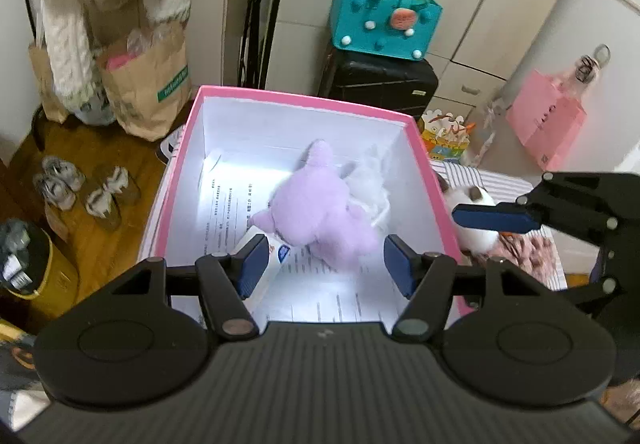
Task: Organize soft objects
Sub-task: 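Open both grippers to release the lilac plush inside the box, then withdraw both grippers from the box back over the table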
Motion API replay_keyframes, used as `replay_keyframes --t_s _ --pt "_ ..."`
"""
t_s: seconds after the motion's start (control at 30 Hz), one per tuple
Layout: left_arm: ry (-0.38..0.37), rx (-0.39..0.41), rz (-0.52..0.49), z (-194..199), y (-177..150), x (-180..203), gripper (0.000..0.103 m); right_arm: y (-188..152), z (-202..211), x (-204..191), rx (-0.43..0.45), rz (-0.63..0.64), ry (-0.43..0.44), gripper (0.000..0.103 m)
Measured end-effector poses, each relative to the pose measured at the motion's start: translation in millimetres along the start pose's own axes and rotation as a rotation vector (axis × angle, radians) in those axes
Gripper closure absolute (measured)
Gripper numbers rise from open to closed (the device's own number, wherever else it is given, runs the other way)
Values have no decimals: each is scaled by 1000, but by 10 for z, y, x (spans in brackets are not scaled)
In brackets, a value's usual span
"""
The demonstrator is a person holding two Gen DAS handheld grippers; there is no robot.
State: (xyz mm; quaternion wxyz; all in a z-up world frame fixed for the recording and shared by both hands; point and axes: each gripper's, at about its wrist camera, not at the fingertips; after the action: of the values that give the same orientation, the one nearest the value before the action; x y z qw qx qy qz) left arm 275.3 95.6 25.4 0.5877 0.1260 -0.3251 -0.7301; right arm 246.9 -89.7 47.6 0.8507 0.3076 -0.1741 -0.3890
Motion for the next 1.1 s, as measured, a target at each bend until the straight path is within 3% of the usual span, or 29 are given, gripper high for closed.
replay_keyframes --t_s 0.73,1.1 --pt "4 23 -175 1126 -613 658 34 -489 1233 -472 131 15 48 56" --pt "3 48 -326 1543 -1017 1129 29 -866 1577 -583 144 2 107 55"
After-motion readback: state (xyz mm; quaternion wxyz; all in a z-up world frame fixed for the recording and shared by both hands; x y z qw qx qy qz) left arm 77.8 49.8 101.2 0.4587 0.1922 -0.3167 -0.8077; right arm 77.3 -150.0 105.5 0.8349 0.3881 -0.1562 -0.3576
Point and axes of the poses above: each gripper's, at about its wrist camera, not at the fingertips, and z roughly against the way its jaws point, x to its right, y to its top, and after that the axes turned 4 degrees about -z, right-handed
